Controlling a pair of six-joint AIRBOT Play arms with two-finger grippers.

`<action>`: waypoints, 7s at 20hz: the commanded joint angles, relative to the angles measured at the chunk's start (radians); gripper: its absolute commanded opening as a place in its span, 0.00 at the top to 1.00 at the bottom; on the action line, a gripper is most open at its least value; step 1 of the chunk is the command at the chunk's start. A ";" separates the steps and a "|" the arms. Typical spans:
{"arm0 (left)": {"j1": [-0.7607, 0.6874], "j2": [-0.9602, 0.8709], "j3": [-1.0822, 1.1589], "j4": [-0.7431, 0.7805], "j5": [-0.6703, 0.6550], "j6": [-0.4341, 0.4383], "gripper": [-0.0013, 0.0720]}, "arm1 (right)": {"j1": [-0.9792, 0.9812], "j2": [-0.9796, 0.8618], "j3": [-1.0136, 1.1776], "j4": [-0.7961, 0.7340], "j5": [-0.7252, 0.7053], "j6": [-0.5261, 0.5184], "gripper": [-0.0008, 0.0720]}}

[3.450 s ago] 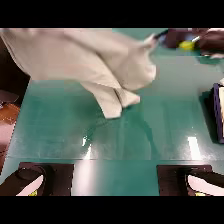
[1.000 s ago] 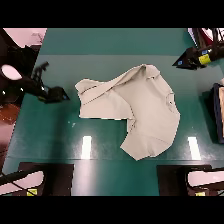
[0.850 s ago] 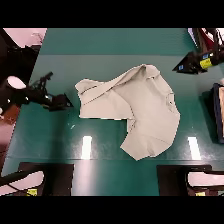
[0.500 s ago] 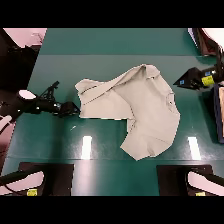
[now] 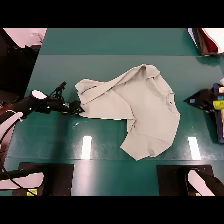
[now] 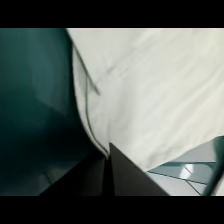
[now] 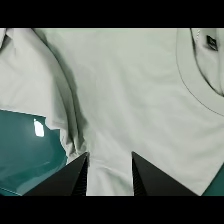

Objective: Fold the shirts.

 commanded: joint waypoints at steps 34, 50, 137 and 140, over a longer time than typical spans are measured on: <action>0.207 0.375 0.933 -0.097 -0.245 -0.084 0.95 | -0.063 0.219 0.390 -0.044 -0.442 0.058 0.97; 0.207 0.642 1.324 -0.072 -0.106 -0.125 0.95 | -0.063 0.192 1.112 -0.284 -0.270 -0.055 0.97; 0.061 0.325 -0.211 0.302 -0.199 -0.152 0.95 | -0.022 -0.060 -0.376 -0.435 0.042 0.001 0.54; 0.061 0.325 -0.166 0.301 -0.199 -0.153 0.95 | -0.126 -0.029 -0.517 -0.354 -0.019 -0.014 0.54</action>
